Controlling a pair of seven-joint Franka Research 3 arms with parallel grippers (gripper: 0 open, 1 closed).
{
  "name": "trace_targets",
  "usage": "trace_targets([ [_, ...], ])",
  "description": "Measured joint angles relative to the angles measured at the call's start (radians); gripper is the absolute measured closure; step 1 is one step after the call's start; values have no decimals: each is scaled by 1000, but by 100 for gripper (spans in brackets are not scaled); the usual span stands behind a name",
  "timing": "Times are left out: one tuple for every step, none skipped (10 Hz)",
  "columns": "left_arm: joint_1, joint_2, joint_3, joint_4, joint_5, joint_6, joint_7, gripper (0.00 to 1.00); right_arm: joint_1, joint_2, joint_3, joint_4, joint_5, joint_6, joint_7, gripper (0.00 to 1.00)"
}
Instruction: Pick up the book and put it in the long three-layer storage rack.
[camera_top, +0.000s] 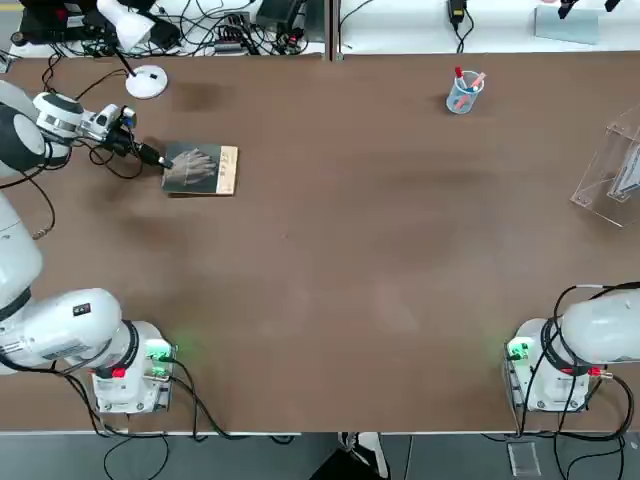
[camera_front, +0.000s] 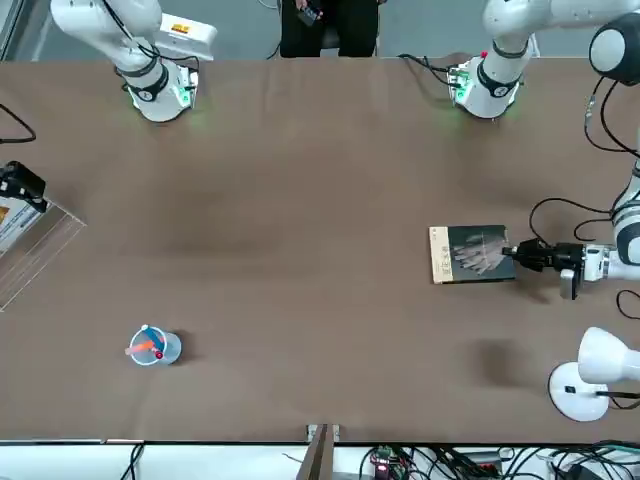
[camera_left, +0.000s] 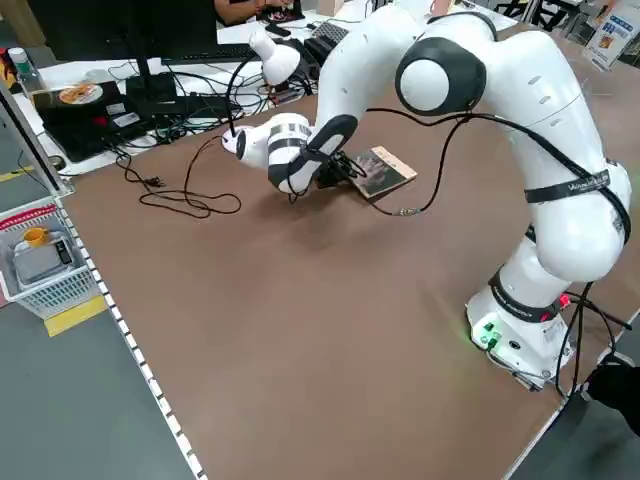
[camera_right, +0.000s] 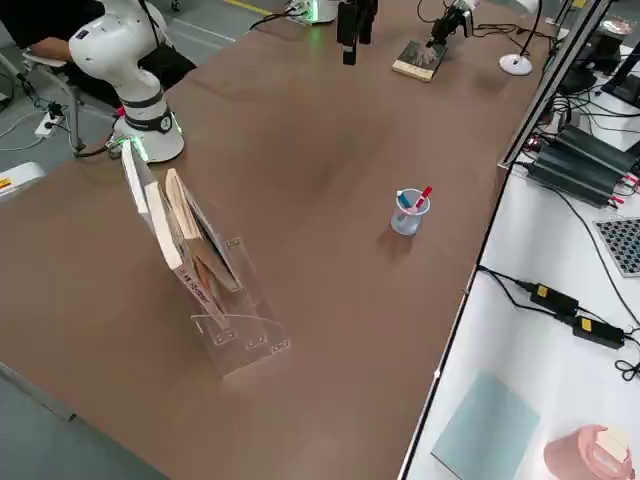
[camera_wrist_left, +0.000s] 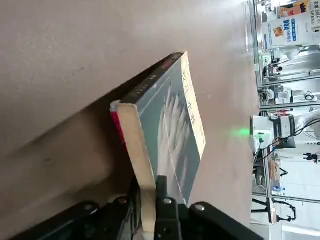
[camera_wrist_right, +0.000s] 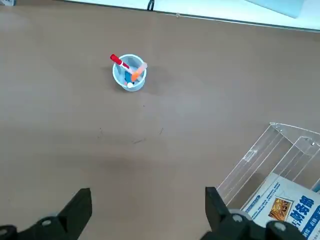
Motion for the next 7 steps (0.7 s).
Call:
trace_targets([
  [0, 0, 0, 8, 0, -14, 0, 99, 0, 0, 0, 0, 0, 0, 0, 0],
  [0, 0, 0, 17, 0, -32, -5, 100, 0, 0, 0, 0, 0, 0, 0, 0],
  [0, 0, 0, 27, 0, -50, -21, 100, 0, 0, 0, 0, 0, 0, 0, 0],
  [0, 0, 0, 37, 0, -72, -43, 100, 0, 0, 0, 0, 0, 0, 0, 0],
  [0, 0, -1, 50, 0, -96, -67, 100, 0, 0, 0, 0, 0, 0, 0, 0],
  [-1, 0, -1, 63, 0, -117, -89, 100, 0, 0, 0, 0, 1, 0, 0, 0],
  [-2, 0, -3, 78, 0, -137, -112, 100, 0, 0, 0, -1, 3, -1, 0, 0],
])
